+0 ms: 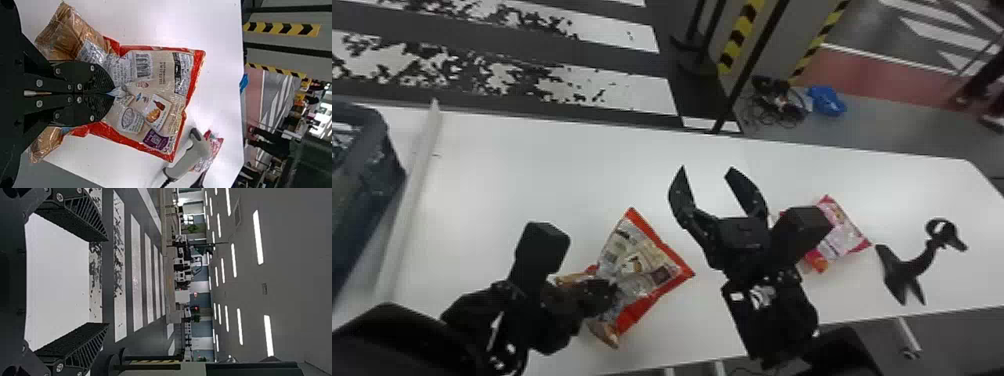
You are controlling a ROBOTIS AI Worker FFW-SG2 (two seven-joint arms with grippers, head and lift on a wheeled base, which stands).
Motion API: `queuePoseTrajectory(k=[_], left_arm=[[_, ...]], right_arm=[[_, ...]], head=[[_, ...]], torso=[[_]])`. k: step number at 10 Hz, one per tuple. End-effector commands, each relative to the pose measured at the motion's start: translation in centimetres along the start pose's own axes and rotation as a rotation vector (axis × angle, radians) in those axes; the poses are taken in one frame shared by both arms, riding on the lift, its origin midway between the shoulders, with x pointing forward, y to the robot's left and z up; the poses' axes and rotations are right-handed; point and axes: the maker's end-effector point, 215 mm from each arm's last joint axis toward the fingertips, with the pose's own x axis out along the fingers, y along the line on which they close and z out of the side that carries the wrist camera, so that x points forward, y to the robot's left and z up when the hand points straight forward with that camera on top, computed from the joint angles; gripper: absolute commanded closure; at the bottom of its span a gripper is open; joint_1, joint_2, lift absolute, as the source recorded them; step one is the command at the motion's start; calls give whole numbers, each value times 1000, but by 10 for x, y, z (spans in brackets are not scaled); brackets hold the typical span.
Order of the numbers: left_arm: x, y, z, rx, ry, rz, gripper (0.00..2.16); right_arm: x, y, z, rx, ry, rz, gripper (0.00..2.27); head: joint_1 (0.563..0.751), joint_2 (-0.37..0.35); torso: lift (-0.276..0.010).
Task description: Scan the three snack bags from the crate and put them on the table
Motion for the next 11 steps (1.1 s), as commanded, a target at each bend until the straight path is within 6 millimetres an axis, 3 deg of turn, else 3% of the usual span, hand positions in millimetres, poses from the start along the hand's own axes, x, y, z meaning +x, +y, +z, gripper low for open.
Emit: queuePoseTrajectory(k=[1,2,3,4,5,8,11], left_arm=[[14,-14,2,32,-8,-28,2051],[21,-20,8,32,-15,-48,2047],[27,-19,15,56,-45,-29,1865],[28,-17,34,96,-115,-10,424],[26,-12,39,102,-126,6,-2],[0,16,56,85,-181,82,26],[-63,59,78,37,-304,192,26]], right_arm=[[0,0,2,5,-4,-1,124],[0,2,1,8,-3,1,124],[0,3,1,12,-2,3,124],[-1,2,1,10,-1,2,124],[-2,-1,1,11,-2,-1,124],[-7,-11,4,18,-12,-15,124],[-11,-11,11,20,-29,-13,124]], head=[[695,-350],[695,-350],[695,-350],[695,-350],[695,-350],[695,-350],[695,-350]], torso=[[-94],[-94],[-94],[-94],[-94],[-94],[-94]])
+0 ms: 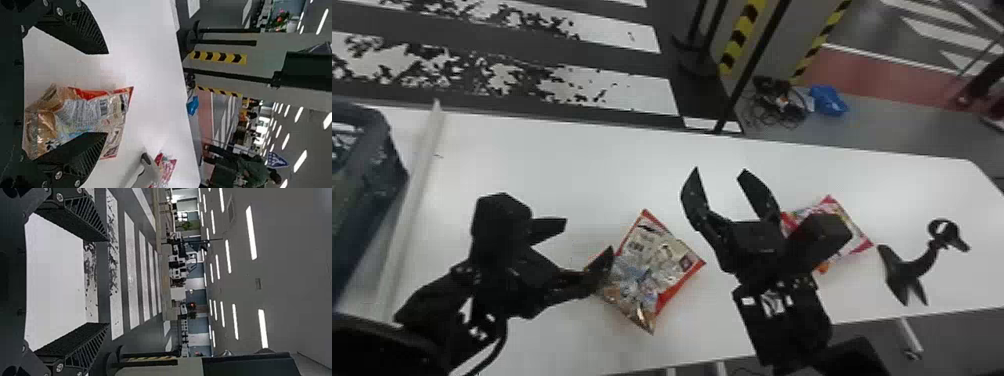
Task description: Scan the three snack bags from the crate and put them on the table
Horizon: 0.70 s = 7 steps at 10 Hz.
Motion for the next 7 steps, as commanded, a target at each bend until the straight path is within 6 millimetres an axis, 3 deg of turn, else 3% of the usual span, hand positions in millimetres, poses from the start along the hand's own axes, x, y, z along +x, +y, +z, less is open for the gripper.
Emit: queuePoseTrajectory(k=[1,4,7], left_arm=[[-37,44,18,-29,-64,97,26],[-109,125,29,-87,-127,317,16],[-172,163,37,-79,-199,446,12]], right_arm=[[-2,1,1,0,0,1,124],[-7,3,-5,3,15,5,124],[-9,12,-20,6,42,35,124]], head=[[695,-350],[695,-253],[695,-131]], torso=[[-94],[-94],[-94]])
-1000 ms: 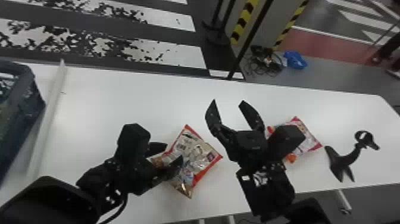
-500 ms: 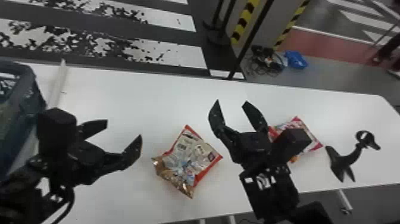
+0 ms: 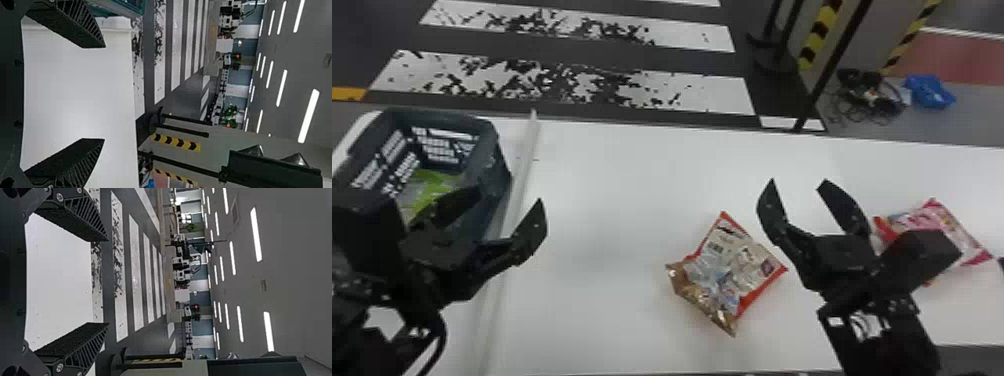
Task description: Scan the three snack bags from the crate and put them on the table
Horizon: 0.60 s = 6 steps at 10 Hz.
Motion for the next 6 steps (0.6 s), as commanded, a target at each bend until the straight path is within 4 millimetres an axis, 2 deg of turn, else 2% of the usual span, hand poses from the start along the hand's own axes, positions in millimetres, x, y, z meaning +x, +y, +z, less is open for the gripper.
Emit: queuePoseTrajectory(k=[1,3,4,5,6], left_arm=[[-18,21,11,-27,-31,36,12],[-32,33,31,-40,-78,55,12],[-37,37,37,-44,-89,61,12],[-39,40,37,-41,-88,64,12],[-40,43,37,-40,-87,68,12]], right_arm=[[-3,7,-14,11,32,21,124],[-13,15,-35,69,86,40,124],[-20,23,-56,122,141,58,124],[-31,38,-80,176,211,98,242],[-42,56,-108,230,310,146,559]], head=[[695,-95],[695,-29],[695,-8],[695,8],[695,20]], torso=[[-94],[-94],[-94],[-94],[-94]])
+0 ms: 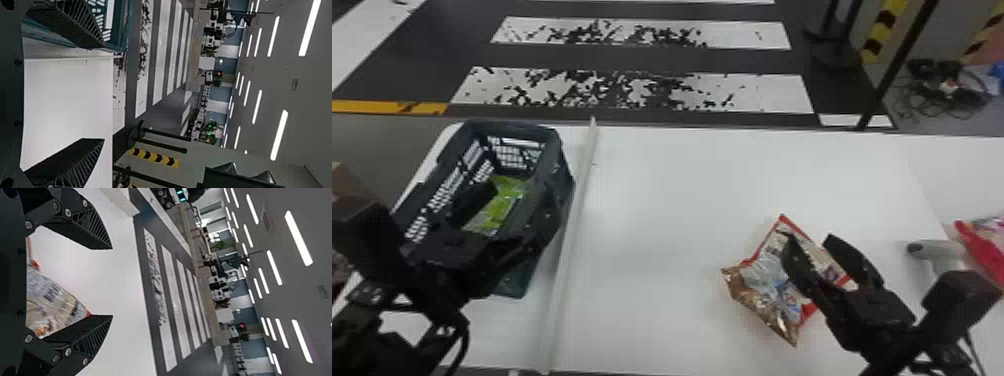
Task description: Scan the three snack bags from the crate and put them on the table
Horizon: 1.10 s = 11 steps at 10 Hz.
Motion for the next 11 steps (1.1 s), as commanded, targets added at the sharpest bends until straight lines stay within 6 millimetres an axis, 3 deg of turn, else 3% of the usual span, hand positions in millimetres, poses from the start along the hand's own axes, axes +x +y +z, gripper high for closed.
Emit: queuePoseTrajectory(k=[1,2,3,5,6,8,11], left_arm=[[-1,3,-2,-4,4,3,12],[-2,4,-2,-6,4,3,12],[-4,5,-1,-20,-1,0,12],[-5,5,0,-23,-3,-5,12],[-5,4,0,-27,-5,-6,12],[-5,1,2,-29,-9,-10,12],[-10,-2,5,-21,-16,-18,12]], right_arm=[[-7,19,-55,92,181,52,1447],[-19,32,-89,151,320,92,2081],[-33,43,-107,187,405,131,2243],[-58,56,-129,253,512,181,2243],[-66,57,-127,286,519,197,2243],[-67,53,-118,291,502,194,2243],[-54,27,-118,237,469,114,2243]], head=[[695,52],[695,91],[695,127],[695,182],[695,192],[695,201],[695,178]], torso=[[-94],[-94],[-94],[-94],[-94],[-94],[-94]])
